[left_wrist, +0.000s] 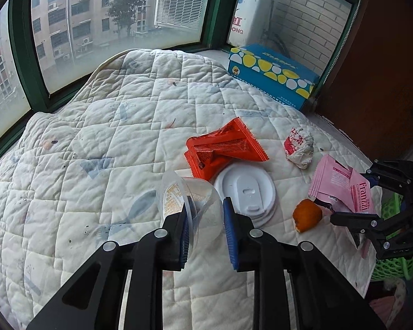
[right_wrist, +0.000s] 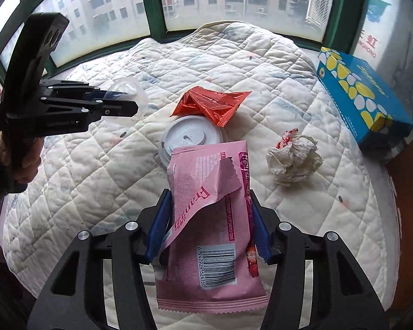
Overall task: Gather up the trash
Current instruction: 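Drop the pink wrapper into the green basket while the left tool drops the yogurt cup in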
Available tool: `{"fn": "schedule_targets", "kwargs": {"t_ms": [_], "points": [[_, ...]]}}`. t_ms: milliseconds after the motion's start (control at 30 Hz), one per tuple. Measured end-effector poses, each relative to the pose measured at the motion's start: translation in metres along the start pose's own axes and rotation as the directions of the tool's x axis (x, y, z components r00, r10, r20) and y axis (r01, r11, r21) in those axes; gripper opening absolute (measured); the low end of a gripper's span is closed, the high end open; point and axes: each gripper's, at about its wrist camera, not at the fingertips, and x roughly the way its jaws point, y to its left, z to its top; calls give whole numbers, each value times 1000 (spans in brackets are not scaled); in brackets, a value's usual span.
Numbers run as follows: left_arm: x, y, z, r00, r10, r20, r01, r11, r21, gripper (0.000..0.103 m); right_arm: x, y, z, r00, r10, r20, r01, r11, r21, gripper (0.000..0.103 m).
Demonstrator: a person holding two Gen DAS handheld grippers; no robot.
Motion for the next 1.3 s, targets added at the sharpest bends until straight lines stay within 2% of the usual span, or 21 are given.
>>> {"fn": "schedule_targets", "kwargs": {"t_ms": [133,333,600,967,1200,1233,1300], "points": [[-28,-19,-4,999,-19,27,18,1000,25,22,-31,0,-22,999,-21,33,17,995,103,54],[-64,-59,-14,996,-73,61,68,995,71,22,-80,7,-60,993,-93,79,75,976,206,54],[-99,-128,-30,983,-160,92,144,977,158,22,-143,0,-117,969,-222,111,176,931,320,55],[-112,-214,-44,957,-282,75,255,933,254,22,-201,-39,-195,926,-369,82,290,833,472,56],[-107,-262,-46,941,-335,41,307,900,310,22,-220,-67,-240,905,-422,45,327,761,561,56],[-106,-269,-46,939,-342,37,314,895,318,22,-222,-71,-246,902,-429,39,332,750,572,57],[-103,-281,-46,935,-353,24,326,885,332,22,-227,-76,-256,893,-448,28,348,729,590,67]]}}
